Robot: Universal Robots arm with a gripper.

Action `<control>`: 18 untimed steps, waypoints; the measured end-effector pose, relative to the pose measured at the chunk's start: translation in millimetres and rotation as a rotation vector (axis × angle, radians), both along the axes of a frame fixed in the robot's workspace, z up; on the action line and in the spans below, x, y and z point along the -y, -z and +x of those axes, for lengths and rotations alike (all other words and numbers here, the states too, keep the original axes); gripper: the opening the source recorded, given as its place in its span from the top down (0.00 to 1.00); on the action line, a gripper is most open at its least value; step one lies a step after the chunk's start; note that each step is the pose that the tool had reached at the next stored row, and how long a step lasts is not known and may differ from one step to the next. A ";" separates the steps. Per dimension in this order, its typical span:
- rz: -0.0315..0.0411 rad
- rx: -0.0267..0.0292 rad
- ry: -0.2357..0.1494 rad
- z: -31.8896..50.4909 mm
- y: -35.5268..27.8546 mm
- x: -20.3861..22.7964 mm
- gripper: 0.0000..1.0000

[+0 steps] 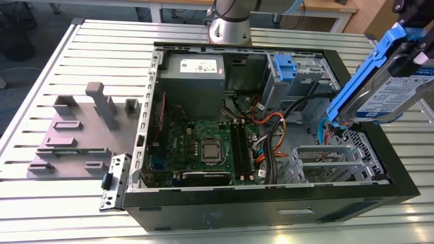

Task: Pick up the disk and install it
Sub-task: 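Pick up the disk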

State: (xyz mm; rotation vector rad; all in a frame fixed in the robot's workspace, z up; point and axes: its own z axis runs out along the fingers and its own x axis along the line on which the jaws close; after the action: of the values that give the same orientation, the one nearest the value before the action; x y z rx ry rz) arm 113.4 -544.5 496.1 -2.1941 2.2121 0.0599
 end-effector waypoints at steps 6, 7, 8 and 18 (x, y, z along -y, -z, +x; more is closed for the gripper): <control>0.0000 0.0000 0.000 -0.1 0.4 2.3 0.63; 0.0001 0.0000 0.000 -0.1 0.5 2.7 0.63; -0.0001 0.0000 0.000 -0.1 0.4 3.2 0.63; 0.0000 0.0000 0.000 -0.1 1.1 8.0 0.63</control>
State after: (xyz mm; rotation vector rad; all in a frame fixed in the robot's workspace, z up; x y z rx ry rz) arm 113.3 -552.6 495.0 -2.1941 2.2122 0.0599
